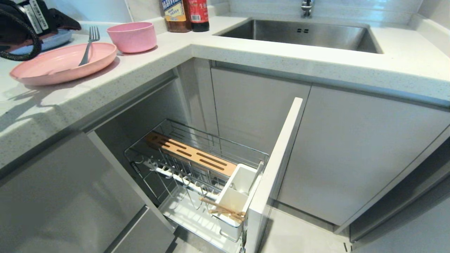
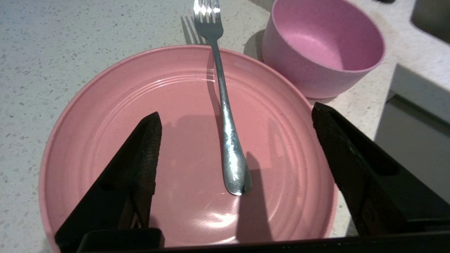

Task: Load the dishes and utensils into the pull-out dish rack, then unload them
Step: Pick up the fork and place it in the cupboard

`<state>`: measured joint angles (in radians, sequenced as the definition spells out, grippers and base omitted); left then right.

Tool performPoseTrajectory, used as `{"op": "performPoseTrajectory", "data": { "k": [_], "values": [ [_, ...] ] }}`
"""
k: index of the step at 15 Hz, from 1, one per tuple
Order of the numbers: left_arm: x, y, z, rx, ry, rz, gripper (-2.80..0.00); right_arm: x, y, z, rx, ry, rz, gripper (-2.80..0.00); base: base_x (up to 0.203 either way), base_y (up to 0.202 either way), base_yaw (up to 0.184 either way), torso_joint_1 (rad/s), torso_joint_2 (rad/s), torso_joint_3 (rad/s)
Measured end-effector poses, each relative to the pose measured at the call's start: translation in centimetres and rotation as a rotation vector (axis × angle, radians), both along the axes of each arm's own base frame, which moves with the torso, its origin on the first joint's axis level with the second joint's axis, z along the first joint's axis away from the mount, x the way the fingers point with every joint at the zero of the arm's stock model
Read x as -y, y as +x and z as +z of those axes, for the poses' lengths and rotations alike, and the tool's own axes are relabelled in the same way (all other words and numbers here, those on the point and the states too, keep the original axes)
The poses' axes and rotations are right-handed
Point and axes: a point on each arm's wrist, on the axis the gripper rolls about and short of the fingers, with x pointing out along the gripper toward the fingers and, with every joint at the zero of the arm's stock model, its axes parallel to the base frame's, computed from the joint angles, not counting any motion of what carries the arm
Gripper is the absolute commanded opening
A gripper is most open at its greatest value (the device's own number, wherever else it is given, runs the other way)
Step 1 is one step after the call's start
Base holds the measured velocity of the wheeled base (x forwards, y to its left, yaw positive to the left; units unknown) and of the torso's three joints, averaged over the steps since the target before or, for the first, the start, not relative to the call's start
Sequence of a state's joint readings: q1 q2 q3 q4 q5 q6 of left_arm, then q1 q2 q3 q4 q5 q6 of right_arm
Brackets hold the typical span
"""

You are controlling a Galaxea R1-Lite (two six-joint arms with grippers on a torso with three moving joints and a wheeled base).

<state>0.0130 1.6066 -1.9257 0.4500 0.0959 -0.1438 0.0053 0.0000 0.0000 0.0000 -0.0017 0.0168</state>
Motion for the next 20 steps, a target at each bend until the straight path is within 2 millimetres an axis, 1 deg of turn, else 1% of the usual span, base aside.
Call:
{"op": "performPoseTrajectory", "data": {
  "k": [3, 7, 10, 15, 20],
  "values": [
    [0.0, 1.1, -0.3, 0.005, 0.009, 0.006, 0.00, 0.0, 0.0, 0.0, 0.000, 0.000, -0.001, -2.80, 0.000, 0.000, 0.000, 0.000, 0.00, 0.000],
    [-0.1, 3.6, -1.0, 0.037, 0.036, 0.001, 0.00, 0.0, 0.0, 0.0, 0.000, 0.000, -0.001, -2.80, 0.000, 0.000, 0.000, 0.000, 0.00, 0.000],
    [0.0, 5.3, -2.0, 0.016, 0.037, -0.004, 0.00, 0.0, 0.0, 0.0, 0.000, 0.000, 0.000, -2.80, 0.000, 0.000, 0.000, 0.000, 0.00, 0.000],
    [0.0, 7.0, -2.9, 0.011, 0.040, -0.007, 0.00, 0.0, 0.0, 0.0, 0.000, 0.000, 0.000, -2.80, 0.000, 0.000, 0.000, 0.000, 0.00, 0.000],
    [0.3, 7.8, -3.7, -0.017, 0.058, -0.018, 0.00, 0.0, 0.0, 0.0, 0.000, 0.000, 0.000, -2.80, 0.000, 0.000, 0.000, 0.000, 0.00, 0.000]
  ]
}}
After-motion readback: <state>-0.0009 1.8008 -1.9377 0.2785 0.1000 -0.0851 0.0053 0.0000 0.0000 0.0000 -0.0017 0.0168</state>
